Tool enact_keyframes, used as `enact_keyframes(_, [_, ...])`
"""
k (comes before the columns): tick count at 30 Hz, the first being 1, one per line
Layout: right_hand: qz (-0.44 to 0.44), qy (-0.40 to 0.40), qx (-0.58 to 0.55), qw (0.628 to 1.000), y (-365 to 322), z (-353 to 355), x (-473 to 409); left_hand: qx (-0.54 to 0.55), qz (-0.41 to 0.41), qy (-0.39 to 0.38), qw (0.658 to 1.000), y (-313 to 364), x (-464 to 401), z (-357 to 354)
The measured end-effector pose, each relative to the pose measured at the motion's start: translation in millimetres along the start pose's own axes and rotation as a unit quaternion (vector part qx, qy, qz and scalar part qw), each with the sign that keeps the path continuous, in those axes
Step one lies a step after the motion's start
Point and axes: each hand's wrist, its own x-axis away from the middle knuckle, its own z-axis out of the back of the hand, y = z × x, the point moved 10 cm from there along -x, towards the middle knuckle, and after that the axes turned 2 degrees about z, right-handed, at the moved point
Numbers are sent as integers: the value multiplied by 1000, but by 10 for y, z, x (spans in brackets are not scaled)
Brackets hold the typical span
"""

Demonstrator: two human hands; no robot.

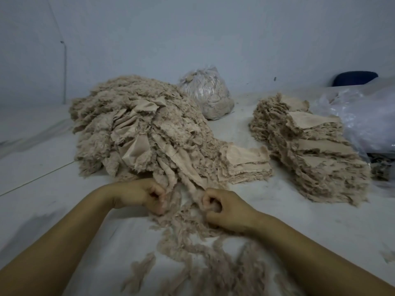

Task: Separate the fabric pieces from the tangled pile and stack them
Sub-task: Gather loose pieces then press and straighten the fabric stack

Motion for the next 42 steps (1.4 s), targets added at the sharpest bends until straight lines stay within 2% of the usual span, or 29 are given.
enact_keyframes(2, [7,46,78,996,-61,72,-55,31,3,26,999,-19,29,50])
enact_keyframes(4, [17,90,92,991,-163,111,-122,89,17,165,982,-108,16,334])
enact_keyframes(5, [14,88,85,992,-211,65,-174,98,30,244,964,-186,16,482])
enact_keyframes(6, [-2,77,85,993,-236,-17,-241,84,51,300,949,-238,33,565])
enact_keyframes(7, [-28,68,97,993,-229,-97,-315,45,76,321,943,-268,18,568])
enact_keyframes(9, [-95,56,131,985,-153,-214,-444,-24,93,301,949,-278,-82,448])
enact_keyframes(10, [-117,50,137,982,-110,-263,-492,-24,87,297,951,-287,-117,408])
enact_keyframes(12, [-125,51,127,983,-39,-283,-555,70,73,295,950,-352,-98,391])
enact_keyframes(15, [-158,108,38,981,178,-44,-479,192,68,311,928,-543,65,549])
enact_keyframes(17, [-172,137,3,976,295,124,-418,209,83,311,923,-724,176,648])
enact_keyframes(20, [-186,148,-4,971,386,207,-394,226,101,268,931,-850,184,606])
enact_keyframes(23, [-135,232,-34,963,147,289,-380,287,46,212,933,-684,83,480])
enact_keyframes(25, [-107,173,-77,976,-57,76,-471,268,-6,168,949,-482,25,366])
enact_keyframes(27, [-153,61,-148,975,-104,-302,-549,269,-55,141,951,-318,19,291])
enact_keyframes(28, [-200,30,-196,960,-82,-420,-534,280,-78,136,947,-262,35,287])
enact_keyframes(30, [-275,8,-326,905,-18,-569,-509,315,-113,129,933,-204,75,304])
enact_keyframes(33, [-296,-14,-498,815,-90,-695,-512,327,-126,99,931,-175,64,199])
enact_keyframes(35, [-281,58,-565,773,-59,-653,-555,300,-124,68,943,-149,4,52])
enact_keyframes(37, [-264,167,-553,772,91,-502,-569,295,-111,57,947,-144,-59,-39])
enact_keyframes(39, [-238,221,-524,787,132,-355,-543,374,-75,84,921,-213,-120,-16])
enact_keyframes(42, [-193,211,-495,821,62,-287,-527,507,-41,99,855,-197,-226,-9])
